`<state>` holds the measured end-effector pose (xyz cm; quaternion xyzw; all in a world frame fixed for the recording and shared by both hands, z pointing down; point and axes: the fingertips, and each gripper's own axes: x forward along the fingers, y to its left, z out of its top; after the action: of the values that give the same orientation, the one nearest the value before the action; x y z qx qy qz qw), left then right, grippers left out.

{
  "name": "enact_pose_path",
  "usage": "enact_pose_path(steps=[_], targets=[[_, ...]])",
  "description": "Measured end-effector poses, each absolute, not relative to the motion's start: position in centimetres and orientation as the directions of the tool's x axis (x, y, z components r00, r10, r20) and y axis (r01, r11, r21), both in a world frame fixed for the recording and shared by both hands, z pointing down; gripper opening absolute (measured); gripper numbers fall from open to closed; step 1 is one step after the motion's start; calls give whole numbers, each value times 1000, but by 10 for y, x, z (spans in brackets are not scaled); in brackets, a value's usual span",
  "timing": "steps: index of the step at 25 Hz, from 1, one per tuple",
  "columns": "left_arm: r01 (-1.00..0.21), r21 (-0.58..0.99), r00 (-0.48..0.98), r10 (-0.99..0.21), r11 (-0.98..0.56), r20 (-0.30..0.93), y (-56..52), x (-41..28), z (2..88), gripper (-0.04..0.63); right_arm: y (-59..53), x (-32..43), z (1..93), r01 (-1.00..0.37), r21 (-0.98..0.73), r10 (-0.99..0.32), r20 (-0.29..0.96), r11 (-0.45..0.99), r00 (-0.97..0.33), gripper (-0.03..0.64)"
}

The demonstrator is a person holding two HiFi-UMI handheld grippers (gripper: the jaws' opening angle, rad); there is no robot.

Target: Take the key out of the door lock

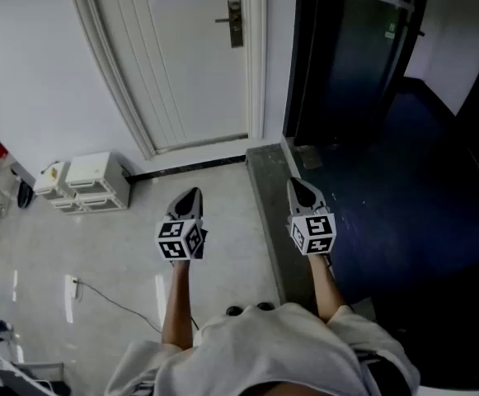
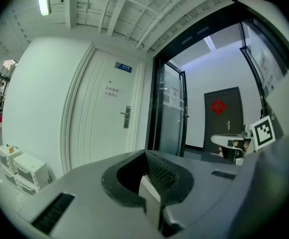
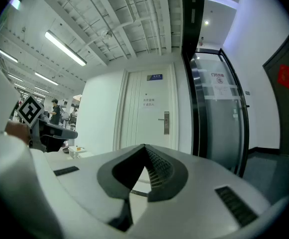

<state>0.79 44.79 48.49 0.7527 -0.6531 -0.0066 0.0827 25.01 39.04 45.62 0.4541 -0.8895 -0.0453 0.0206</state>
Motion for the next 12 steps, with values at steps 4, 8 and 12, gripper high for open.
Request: enact_pose_path(steps=[4, 8, 12], targets=[[-982, 134, 147, -984, -133, 103, 448, 8, 485, 18, 390, 248, 456, -802, 104, -806, 0, 588, -592, 23], [-983, 131, 144, -983, -129, 110, 448, 10, 487, 18, 389, 249, 457, -798, 105, -803, 4, 593, -596, 23], [-983, 132, 142, -984, -127, 108, 445, 13, 487, 18, 385, 251, 459, -795, 110, -801, 8, 596, -599, 23]])
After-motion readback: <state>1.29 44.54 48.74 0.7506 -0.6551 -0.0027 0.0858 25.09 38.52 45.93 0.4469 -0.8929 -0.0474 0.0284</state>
